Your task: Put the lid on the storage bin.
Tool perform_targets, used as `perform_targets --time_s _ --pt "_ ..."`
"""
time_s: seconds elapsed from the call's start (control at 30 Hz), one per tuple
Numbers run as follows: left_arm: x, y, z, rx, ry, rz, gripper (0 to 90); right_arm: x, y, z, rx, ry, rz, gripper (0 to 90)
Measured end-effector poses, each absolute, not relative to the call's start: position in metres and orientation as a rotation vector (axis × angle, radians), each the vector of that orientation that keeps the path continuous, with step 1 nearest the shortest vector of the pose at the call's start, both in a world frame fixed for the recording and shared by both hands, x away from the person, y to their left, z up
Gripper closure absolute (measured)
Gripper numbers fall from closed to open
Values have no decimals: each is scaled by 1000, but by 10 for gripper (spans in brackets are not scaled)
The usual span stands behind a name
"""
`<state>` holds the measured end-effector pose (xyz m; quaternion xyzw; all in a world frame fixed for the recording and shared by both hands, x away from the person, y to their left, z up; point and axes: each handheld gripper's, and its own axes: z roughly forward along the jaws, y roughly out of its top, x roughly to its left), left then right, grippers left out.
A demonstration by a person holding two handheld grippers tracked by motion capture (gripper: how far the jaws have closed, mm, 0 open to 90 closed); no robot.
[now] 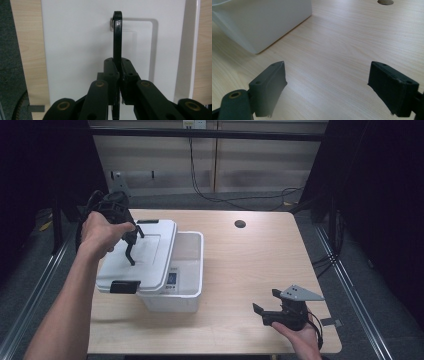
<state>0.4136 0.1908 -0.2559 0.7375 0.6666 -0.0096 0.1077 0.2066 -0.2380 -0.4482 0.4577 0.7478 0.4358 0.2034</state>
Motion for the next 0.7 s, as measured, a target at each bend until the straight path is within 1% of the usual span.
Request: perform_targets --time_s 0.07,0.1,0.17,0.23,0.27,0.37,0.43,0.5,0.7 --pt "413 188 -253 2155 1985 -32 850 207 -238 -448 1286 2083 1211 140" --pt "412 186 -251 2140 1991 -6 850 207 -238 -448 1282 2082 1214 139" --pt "412 181 -248 2142 1988 1 850 206 -238 -448 1280 2083 1216 139" --pt "412 178 -247 2128 1979 -16 850 206 -238 -448 1280 2084 1216 139" --pt "412 176 -248 2123 1980 1 851 206 -238 -448 1279 2087 1217 139" --pt "414 171 -251 2125 1990 -14 851 206 -238 -448 1278 2090 1220 142" --pt "414 167 -254 2119 1998 -1 851 206 -238 -448 1278 2091 1218 144" --pt "414 164 -255 2126 1988 -30 850 206 -238 -448 1278 2092 1218 144" --pt "415 152 -262 2145 1982 -42 850 206 -238 -448 1277 2095 1218 145"
